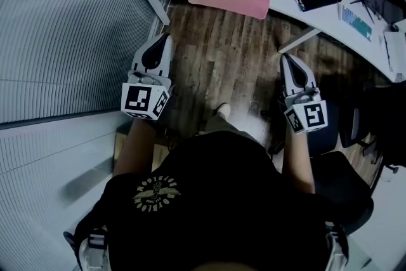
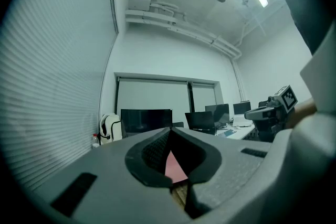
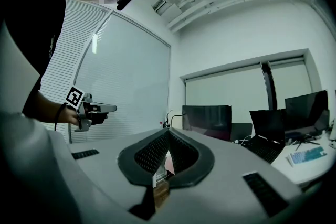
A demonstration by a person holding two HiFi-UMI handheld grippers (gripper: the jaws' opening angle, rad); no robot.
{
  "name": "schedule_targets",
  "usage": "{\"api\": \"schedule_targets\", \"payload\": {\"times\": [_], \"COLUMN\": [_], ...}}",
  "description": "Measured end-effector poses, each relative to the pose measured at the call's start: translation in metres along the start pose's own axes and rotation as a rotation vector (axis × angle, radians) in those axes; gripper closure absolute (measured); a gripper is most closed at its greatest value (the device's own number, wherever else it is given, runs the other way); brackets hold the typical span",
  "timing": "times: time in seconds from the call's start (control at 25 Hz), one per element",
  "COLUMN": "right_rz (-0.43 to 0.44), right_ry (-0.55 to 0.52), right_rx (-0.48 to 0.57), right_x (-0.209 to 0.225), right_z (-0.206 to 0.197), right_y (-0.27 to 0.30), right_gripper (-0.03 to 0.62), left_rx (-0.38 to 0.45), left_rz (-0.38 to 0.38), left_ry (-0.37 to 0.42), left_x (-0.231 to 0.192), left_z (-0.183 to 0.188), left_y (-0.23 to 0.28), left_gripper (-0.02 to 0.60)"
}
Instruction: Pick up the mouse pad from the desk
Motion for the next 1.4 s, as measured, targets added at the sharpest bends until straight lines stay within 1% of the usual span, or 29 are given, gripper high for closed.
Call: {"api": "schedule_targets", "payload": {"times": [0.16, 0.28, 0.48, 0.64, 0.76, 0.84, 1.16, 1.4], "right_rz": [0.010, 0.012, 0.010, 0.019, 0.040, 0.050, 0.053, 0.045], "right_ry": [0.010, 0.038, 0.048, 0.079, 0.087, 0.086, 0.105, 0.128], "right_rx": [0.004, 0.030, 0.073, 0.089, 0.098, 0.105, 0.111, 0.097], "right_x": [0.017, 0.039, 0.073, 0.093, 0.096, 0.095, 0.095, 0.100], "right_z": [-0.004, 0.000, 0.001, -0.002, -0.001, 0.000, -0.007, -0.017], "right_y": [0.008, 0.014, 0.019, 0.024, 0.028, 0.029, 0.037, 0.047], "right_gripper": [0.594, 0.594, 0.594, 0.594, 0.594, 0.594, 0.594, 0.594], "left_rx": [0.004, 0.015, 0.036, 0.048, 0.092, 0.109, 0.045, 0.020], "left_rz": [-0.006, -0.004, 0.029, 0.060, 0.094, 0.101, 0.079, 0.064], "left_ry": [0.001, -0.007, 0.003, 0.014, 0.020, 0.017, 0.011, 0.006], "left_x": [0.006, 0.008, 0.005, 0.007, 0.007, 0.008, 0.003, -0.006], "left_z": [0.003, 0.011, 0.018, 0.026, 0.036, 0.041, 0.024, 0.019], "left_y": [0.022, 0.040, 0.061, 0.066, 0.060, 0.057, 0.062, 0.082], "left_gripper": [0.575, 0.575, 0.575, 0.575, 0.575, 0.575, 0.575, 0.575]}}
Point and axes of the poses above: the fingertips, and each gripper's own axes: y forward along the fingers, x to its right, z out of its top, the point moved 4 cm from there along -y, backward along the fingers, and after that the axes turned 10 degrees about -y, right-handed, at the moved point
